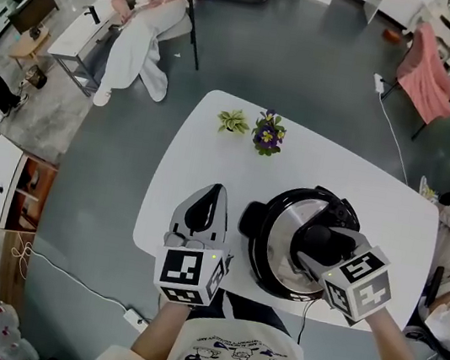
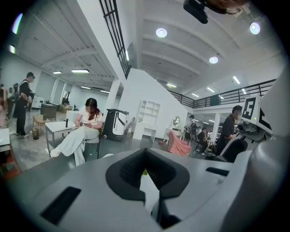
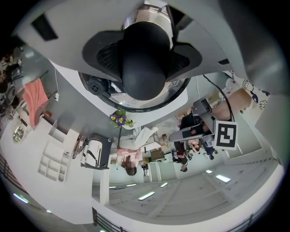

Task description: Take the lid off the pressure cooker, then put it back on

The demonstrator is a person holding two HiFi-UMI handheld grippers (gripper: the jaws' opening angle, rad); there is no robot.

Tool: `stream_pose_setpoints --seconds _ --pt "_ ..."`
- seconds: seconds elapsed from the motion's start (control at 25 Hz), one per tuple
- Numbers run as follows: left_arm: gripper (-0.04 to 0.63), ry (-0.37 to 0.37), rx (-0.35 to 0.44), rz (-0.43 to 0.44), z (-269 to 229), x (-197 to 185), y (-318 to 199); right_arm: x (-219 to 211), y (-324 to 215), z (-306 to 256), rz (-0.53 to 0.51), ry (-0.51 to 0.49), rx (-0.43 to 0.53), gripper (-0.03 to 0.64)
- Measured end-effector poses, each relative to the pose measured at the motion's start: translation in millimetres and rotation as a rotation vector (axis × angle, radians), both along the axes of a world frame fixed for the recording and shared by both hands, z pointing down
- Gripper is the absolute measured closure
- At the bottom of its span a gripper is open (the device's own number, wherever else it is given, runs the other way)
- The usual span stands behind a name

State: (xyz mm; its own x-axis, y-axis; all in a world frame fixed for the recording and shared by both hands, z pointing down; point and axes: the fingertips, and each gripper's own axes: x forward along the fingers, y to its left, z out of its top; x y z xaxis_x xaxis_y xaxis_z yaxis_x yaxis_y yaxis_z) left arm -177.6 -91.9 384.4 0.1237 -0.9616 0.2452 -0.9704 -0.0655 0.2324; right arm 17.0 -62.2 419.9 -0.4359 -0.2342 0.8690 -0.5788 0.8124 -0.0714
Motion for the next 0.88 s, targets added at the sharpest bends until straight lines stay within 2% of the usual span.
stream_pose_setpoints --seconds 0.56,0.88 --pt "0.581 -0.001 -0.035 0.026 15.0 9.0 -3.8 -3.1 -1.3 9.1 -0.033 0.025 0.006 0.324" --pt "0.581 0.011 -0.083 0.044 35.5 18.5 -8.2 -2.5 -3.0 11.7 -0.03 0.024 -0.004 0.322"
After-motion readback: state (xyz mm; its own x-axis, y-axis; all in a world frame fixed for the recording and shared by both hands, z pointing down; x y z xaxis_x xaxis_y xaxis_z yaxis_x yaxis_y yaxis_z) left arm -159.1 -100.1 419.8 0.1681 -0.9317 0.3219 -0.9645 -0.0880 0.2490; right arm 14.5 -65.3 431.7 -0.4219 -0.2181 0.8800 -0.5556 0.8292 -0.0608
